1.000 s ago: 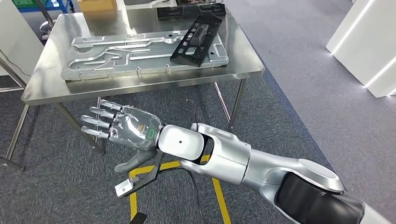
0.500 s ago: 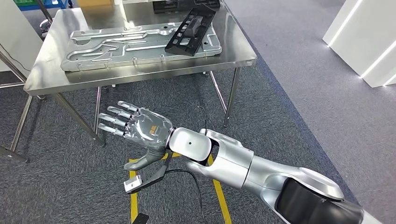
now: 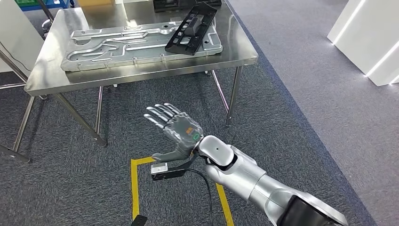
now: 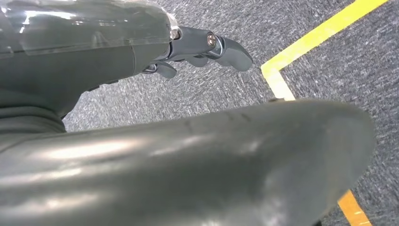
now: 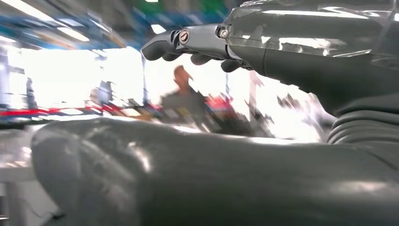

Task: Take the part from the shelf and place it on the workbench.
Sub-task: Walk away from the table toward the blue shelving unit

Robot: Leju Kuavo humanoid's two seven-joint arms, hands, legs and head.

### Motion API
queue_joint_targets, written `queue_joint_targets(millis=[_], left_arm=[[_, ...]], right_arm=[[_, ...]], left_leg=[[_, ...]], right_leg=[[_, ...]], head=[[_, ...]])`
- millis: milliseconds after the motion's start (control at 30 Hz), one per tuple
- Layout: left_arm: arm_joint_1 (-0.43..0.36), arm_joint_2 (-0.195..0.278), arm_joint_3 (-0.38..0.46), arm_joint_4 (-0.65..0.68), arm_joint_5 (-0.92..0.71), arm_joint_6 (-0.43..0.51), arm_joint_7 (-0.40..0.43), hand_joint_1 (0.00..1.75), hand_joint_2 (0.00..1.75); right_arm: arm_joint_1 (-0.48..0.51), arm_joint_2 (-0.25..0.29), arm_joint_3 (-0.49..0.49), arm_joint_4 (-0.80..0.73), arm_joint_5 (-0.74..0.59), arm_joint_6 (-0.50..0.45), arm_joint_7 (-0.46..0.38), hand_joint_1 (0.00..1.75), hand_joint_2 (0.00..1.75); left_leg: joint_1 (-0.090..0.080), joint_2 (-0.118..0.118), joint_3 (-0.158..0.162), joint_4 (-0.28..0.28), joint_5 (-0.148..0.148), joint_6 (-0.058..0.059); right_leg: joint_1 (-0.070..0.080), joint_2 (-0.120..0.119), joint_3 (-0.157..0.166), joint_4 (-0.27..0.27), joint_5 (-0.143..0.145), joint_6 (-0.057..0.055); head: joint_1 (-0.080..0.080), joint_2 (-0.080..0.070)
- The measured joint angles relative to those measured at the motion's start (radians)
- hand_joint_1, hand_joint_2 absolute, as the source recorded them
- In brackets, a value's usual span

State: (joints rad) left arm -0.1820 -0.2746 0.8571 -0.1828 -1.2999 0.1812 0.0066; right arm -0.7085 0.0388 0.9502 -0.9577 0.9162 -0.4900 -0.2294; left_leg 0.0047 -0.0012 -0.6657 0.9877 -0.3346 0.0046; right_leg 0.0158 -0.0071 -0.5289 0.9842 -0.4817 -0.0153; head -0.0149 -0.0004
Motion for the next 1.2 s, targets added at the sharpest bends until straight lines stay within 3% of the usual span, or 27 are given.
queue_joint_targets(millis=[100, 200, 367, 467, 767, 1033, 1200], left_arm=[[0.002, 0.001, 0.001, 0.000, 0.007, 0.008, -0.003, 0.00, 0.00], [0.004, 0.003, 0.002, 0.000, 0.004, 0.011, -0.005, 0.00, 0.00], [0.006, 0.005, 0.003, 0.000, -0.005, 0.013, -0.002, 0.00, 0.00], [0.006, 0.005, 0.003, 0.000, -0.011, 0.018, 0.003, 0.00, 0.00], [0.009, 0.005, 0.000, 0.000, -0.030, 0.006, 0.019, 0.00, 0.00], [0.009, 0.003, -0.029, 0.000, -0.083, -0.019, 0.046, 0.00, 0.00], [0.009, 0.001, -0.054, 0.000, -0.109, -0.026, 0.059, 0.00, 0.00]], right_arm=[[0.092, 0.000, -0.122, 0.143, -0.092, -0.106, -0.047, 0.00, 0.00], [0.199, 0.000, -0.249, 0.287, -0.116, -0.181, -0.037, 0.00, 0.00], [0.358, 0.002, -0.459, 0.426, -0.017, -0.198, 0.054, 0.00, 0.00], [0.410, 0.011, -0.562, 0.501, -0.027, -0.191, 0.072, 0.00, 0.00], [0.512, 0.061, -0.784, 0.654, -0.158, 0.036, 0.082, 0.00, 0.00], [0.544, 0.073, -0.817, 0.707, -0.111, 0.179, 0.175, 0.00, 0.00], [0.552, 0.074, -0.814, 0.723, -0.056, 0.225, 0.252, 0.00, 0.00]], left_leg=[[0.000, -0.003, -0.001, 0.000, -0.001, 0.001], [-0.001, -0.006, -0.003, 0.000, -0.001, 0.001], [-0.002, -0.007, -0.006, 0.001, -0.002, 0.002], [-0.002, -0.007, -0.006, 0.001, -0.002, 0.002], [-0.002, -0.006, -0.006, 0.000, -0.003, 0.001], [-0.002, -0.005, -0.006, 0.001, -0.003, 0.001], [-0.004, -0.005, -0.007, 0.007, -0.009, 0.010]], right_leg=[[-0.001, -0.004, 0.000, 0.000, -0.001, 0.001], [-0.002, -0.006, 0.000, 0.000, -0.002, 0.003], [-0.002, -0.006, -0.002, 0.000, -0.002, 0.003], [-0.002, -0.006, -0.003, 0.000, -0.002, 0.003], [-0.002, -0.005, -0.004, 0.000, -0.003, 0.002], [-0.002, -0.005, -0.004, 0.000, -0.003, 0.002], [-0.004, -0.005, -0.002, -0.001, -0.004, 0.007]], head=[[0.000, 0.000], [0.000, 0.000], [0.000, 0.000], [0.000, 0.000], [0.000, 0.000], [0.000, 0.000], [0.000, 0.000]])
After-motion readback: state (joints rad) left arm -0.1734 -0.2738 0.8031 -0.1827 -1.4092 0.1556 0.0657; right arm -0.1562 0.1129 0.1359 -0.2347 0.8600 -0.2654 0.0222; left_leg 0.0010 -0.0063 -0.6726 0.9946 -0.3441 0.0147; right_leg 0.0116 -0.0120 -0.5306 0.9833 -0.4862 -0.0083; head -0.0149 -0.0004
